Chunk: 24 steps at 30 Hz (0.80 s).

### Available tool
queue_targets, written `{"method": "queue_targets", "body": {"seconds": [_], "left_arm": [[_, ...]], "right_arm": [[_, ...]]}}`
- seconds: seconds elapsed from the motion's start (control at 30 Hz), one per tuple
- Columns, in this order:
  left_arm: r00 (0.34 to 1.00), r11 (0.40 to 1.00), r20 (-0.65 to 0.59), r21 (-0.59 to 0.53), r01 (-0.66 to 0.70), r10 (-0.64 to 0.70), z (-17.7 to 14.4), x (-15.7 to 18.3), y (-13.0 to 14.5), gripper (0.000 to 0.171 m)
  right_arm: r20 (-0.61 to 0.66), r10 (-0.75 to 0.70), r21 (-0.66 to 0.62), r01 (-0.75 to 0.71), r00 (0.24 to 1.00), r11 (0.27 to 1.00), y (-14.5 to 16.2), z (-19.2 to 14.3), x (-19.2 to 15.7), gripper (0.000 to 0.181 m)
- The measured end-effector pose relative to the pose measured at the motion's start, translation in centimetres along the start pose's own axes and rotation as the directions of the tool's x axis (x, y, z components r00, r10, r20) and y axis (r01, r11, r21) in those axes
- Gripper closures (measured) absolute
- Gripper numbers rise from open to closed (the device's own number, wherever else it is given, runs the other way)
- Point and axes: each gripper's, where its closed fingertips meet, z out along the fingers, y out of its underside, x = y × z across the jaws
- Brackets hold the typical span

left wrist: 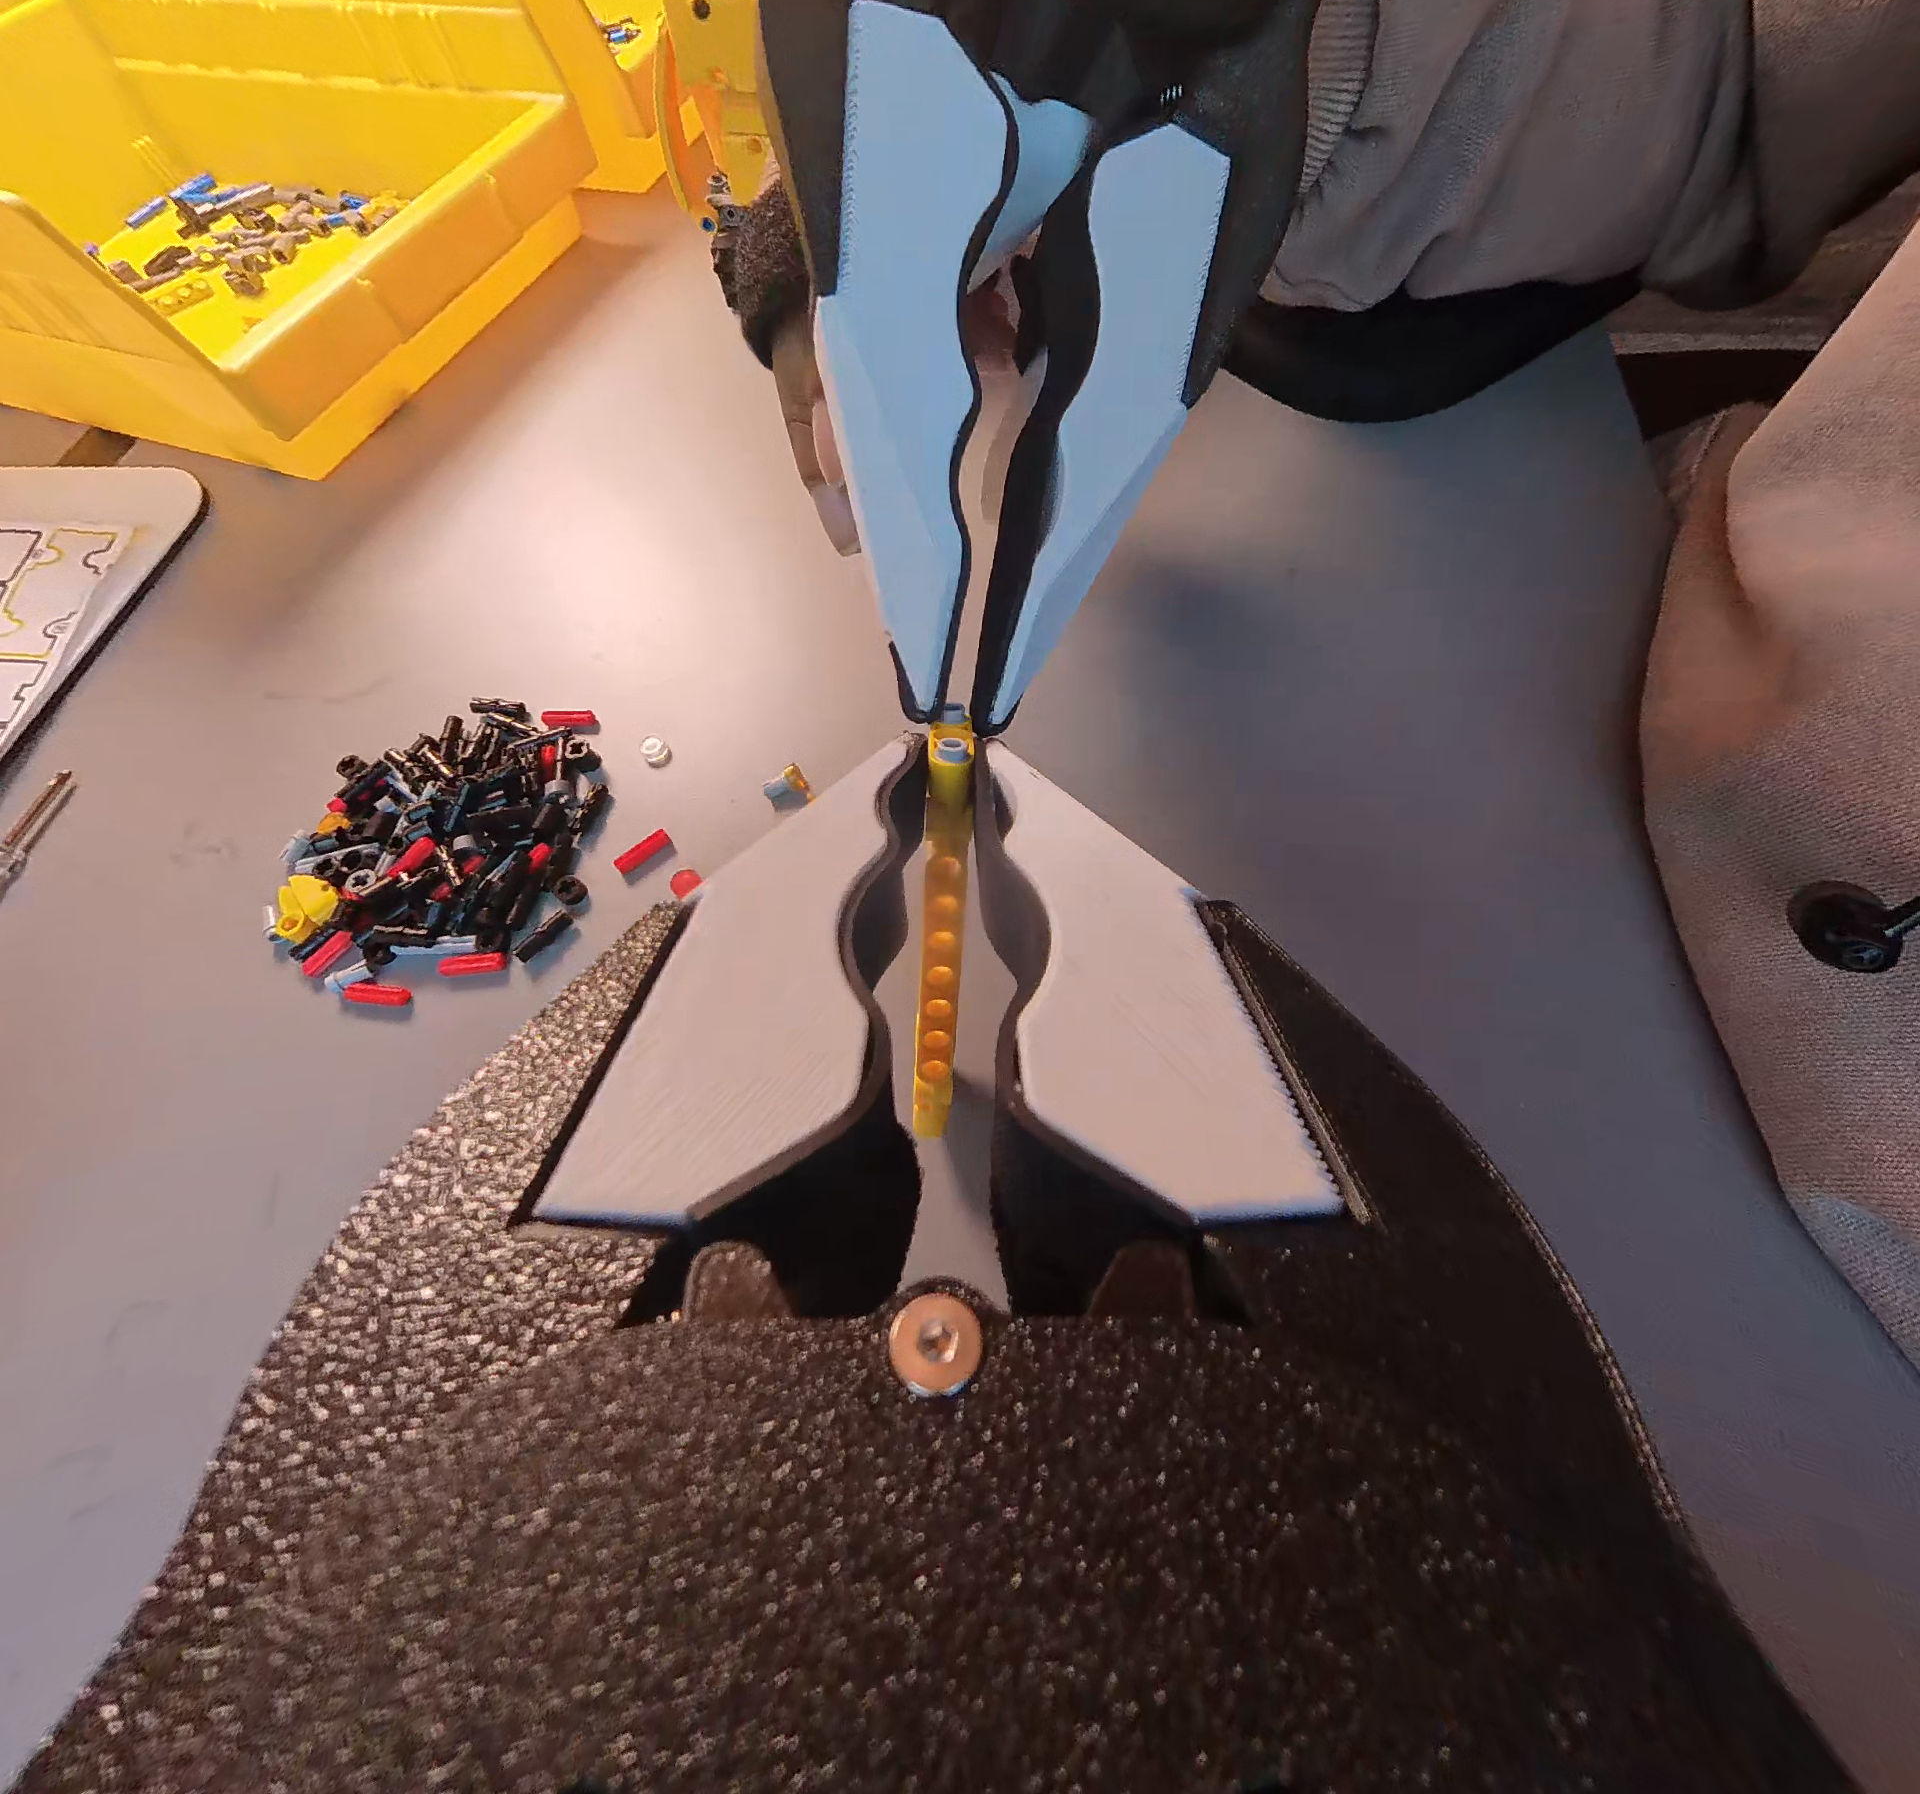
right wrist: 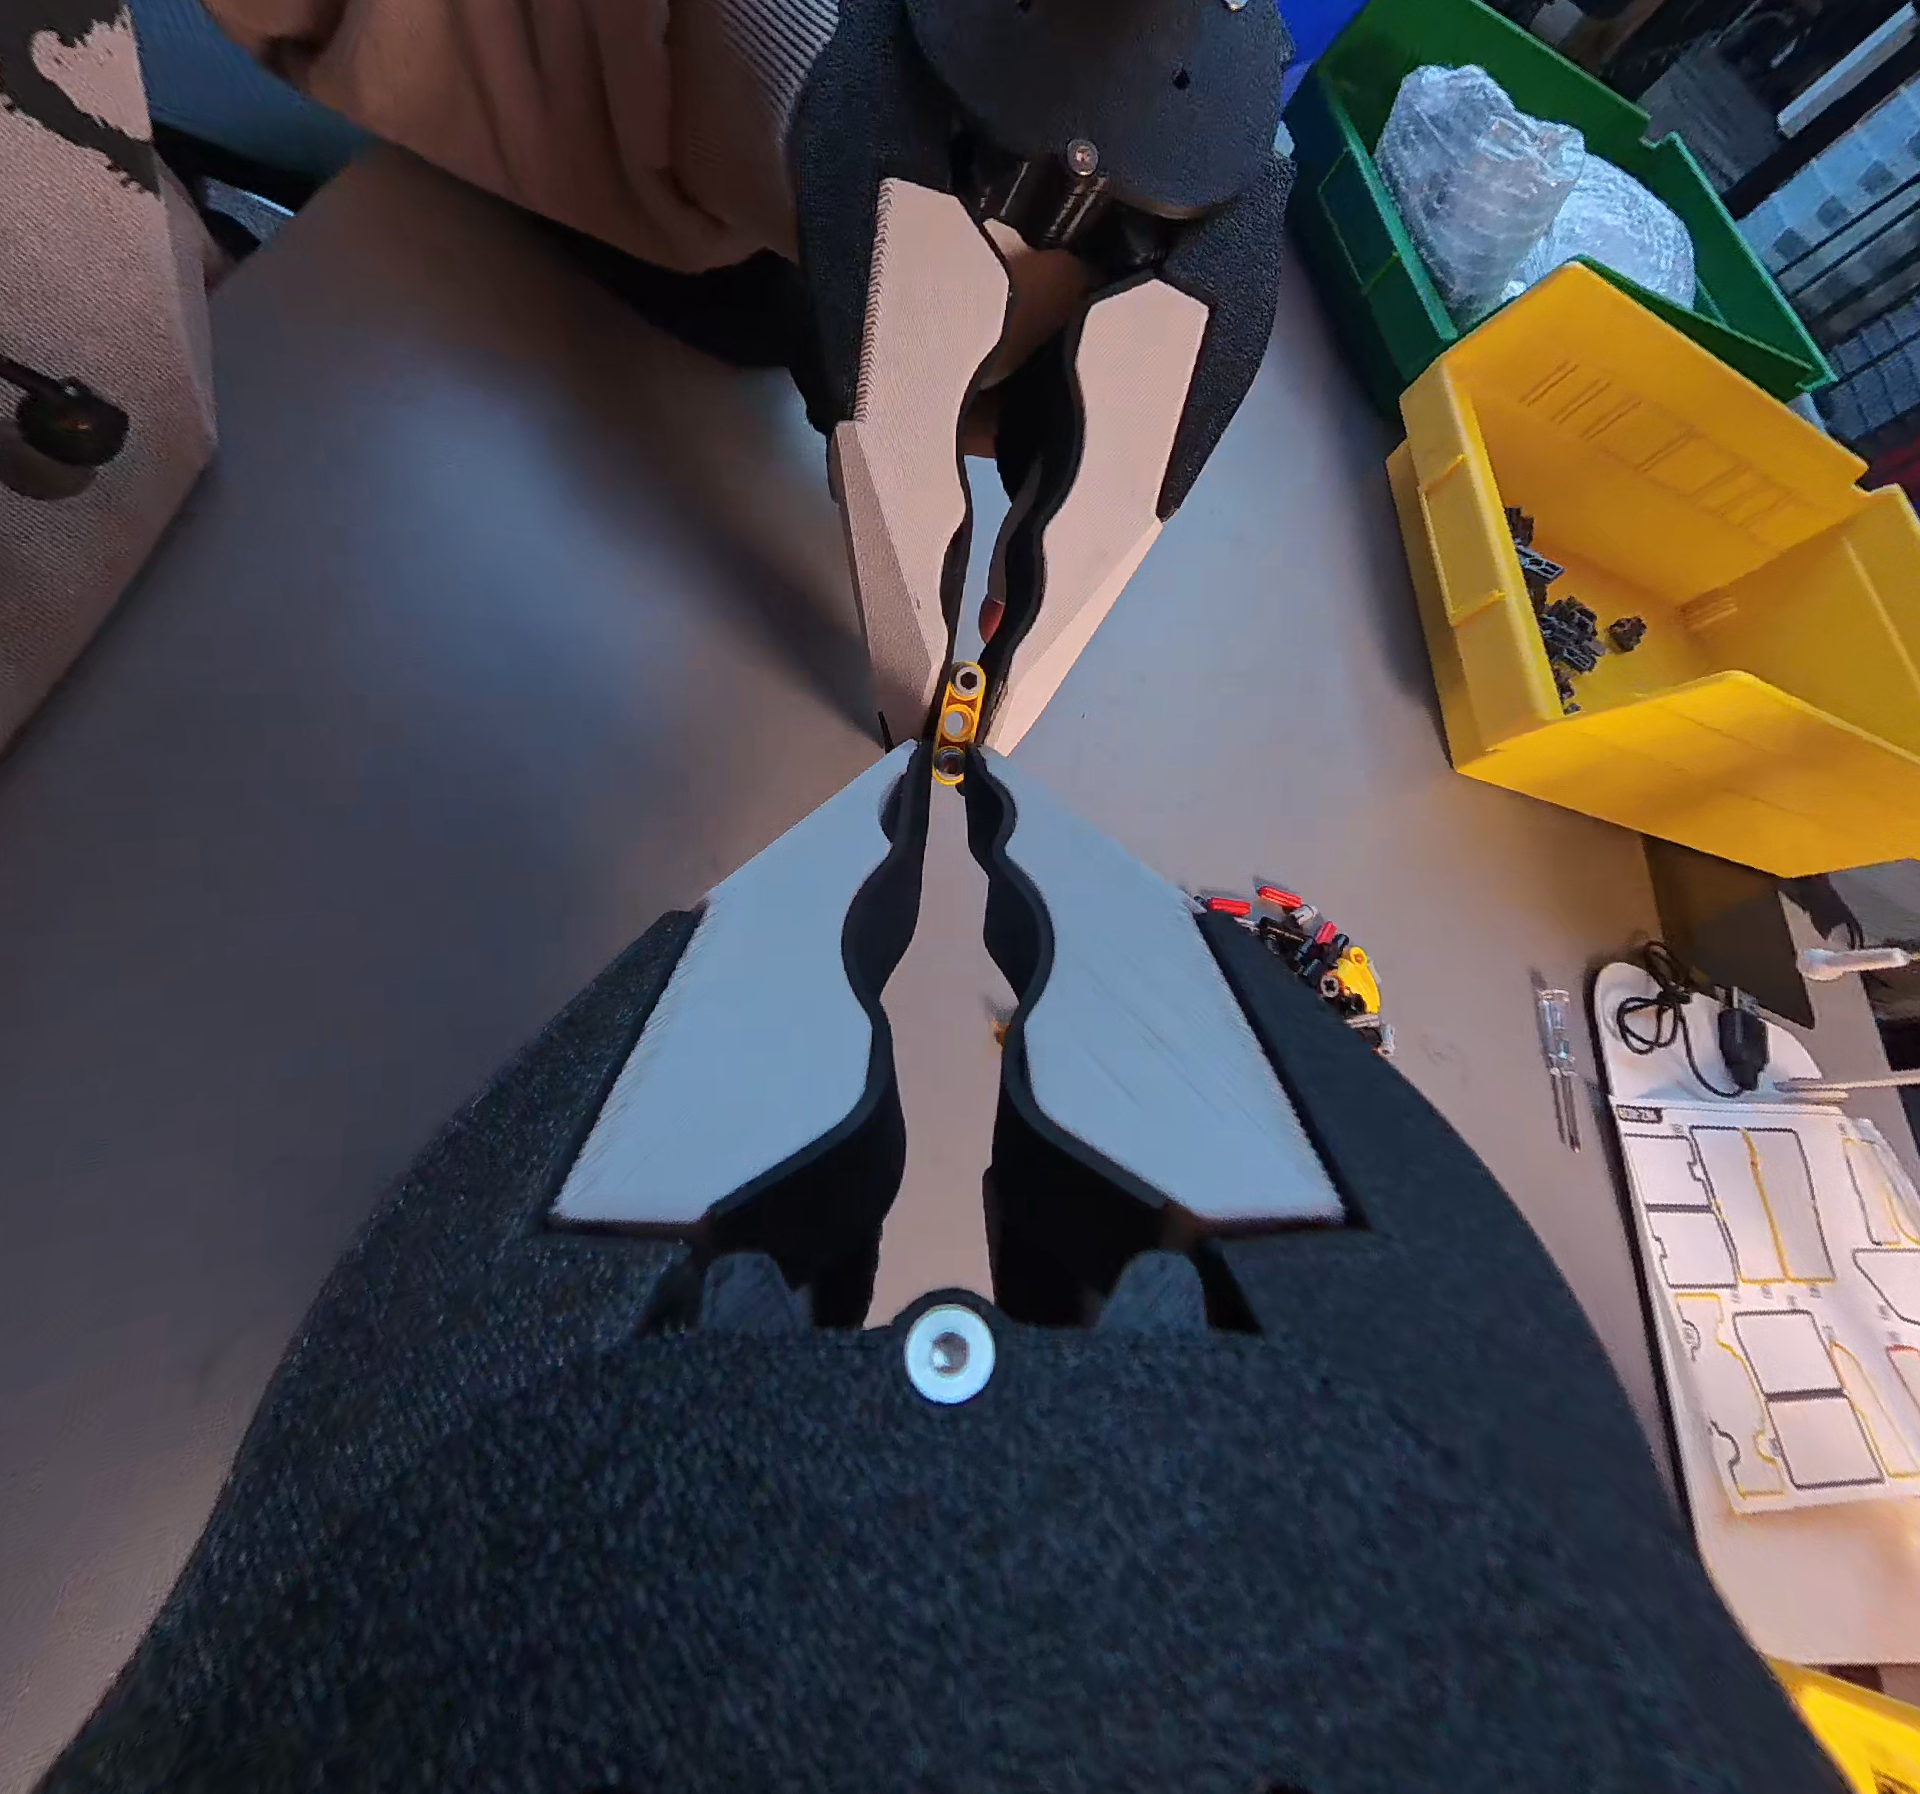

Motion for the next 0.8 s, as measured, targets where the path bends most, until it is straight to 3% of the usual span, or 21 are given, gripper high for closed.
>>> {"method": "queue_targets", "body": {"seconds": [0.27, 0.37, 0.47, 0.63, 0.7, 0.8], "left_arm": [[1.000, 1.000, 0.002, -0.002, 0.004, -0.004, 0.0, 0.1, -0.1, 0.165], [0.997, 0.999, 0.068, -0.049, -0.019, 0.023, -0.4, -1.0, 0.8, 0.165], [0.998, 1.000, 0.060, 0.004, -0.005, 0.005, -0.7, -0.9, -0.2, 0.165], [0.981, 0.994, 0.162, -0.029, -0.101, 0.105, -0.6, -1.8, -0.1, 0.165], [0.974, 0.991, 0.180, -0.031, -0.133, 0.137, -0.5, -1.8, -0.2, 0.165], [0.969, 0.986, 0.185, -0.026, -0.164, 0.166, -0.4, -1.5, -0.5, 0.165]], "right_arm": [[0.049, 0.101, 0.068, -0.104, 0.994, 0.992, 0.1, -0.3, -0.1, 0.177], [0.046, 0.143, 0.094, -0.146, 0.989, 0.985, 0.5, -0.9, 0.5, 0.181], [0.049, 0.197, 0.158, -0.202, 0.979, 0.966, 0.1, -1.6, 1.1, 0.181], [0.014, 0.220, 0.190, -0.218, 0.975, 0.957, -0.4, -1.3, 1.7, 0.179], [0.003, 0.220, 0.206, -0.216, 0.975, 0.954, -0.7, -1.0, 1.7, 0.164], [-0.021, 0.181, 0.190, -0.174, 0.983, 0.966, -1.1, -0.1, 1.3, 0.167]]}}
